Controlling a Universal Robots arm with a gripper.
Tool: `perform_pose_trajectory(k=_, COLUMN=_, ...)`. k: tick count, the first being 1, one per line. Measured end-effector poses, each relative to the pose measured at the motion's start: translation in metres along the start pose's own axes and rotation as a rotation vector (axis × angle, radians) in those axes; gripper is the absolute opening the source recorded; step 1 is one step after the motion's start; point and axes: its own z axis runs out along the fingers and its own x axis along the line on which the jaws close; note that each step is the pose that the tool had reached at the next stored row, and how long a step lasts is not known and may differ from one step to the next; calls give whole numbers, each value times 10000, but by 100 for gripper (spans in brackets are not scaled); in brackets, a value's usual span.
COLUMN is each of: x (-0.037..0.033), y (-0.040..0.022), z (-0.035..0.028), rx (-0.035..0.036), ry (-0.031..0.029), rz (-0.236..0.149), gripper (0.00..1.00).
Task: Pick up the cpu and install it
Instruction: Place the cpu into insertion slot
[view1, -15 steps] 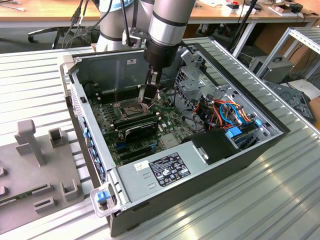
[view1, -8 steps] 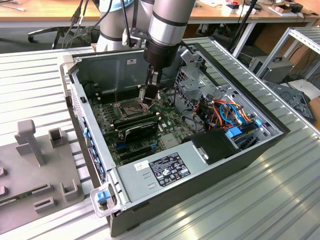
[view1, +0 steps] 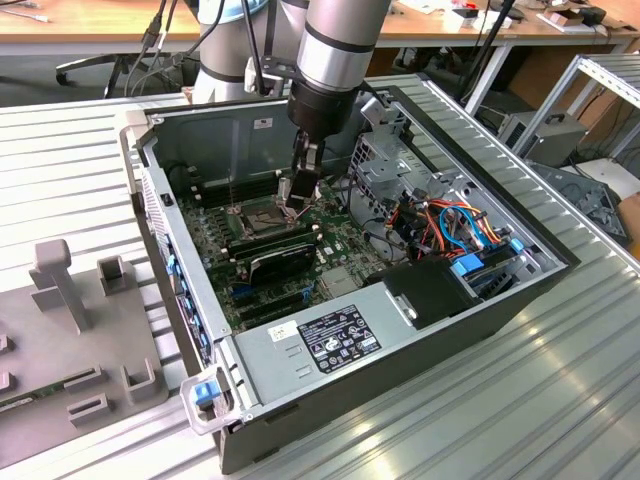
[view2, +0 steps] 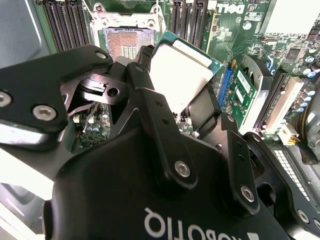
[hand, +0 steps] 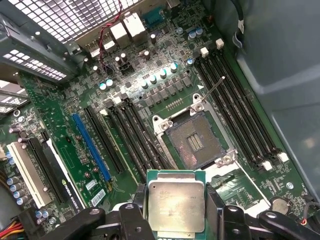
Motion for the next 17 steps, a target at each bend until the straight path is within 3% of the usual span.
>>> perform_pose_trajectory(k=12, x=0, y=0, z=0, rx=1, ry=4, rz=101, gripper=55)
perform_pose_trajectory(k=17, x=0, y=0, z=1, rx=5, ry=22, rz=490, gripper=55)
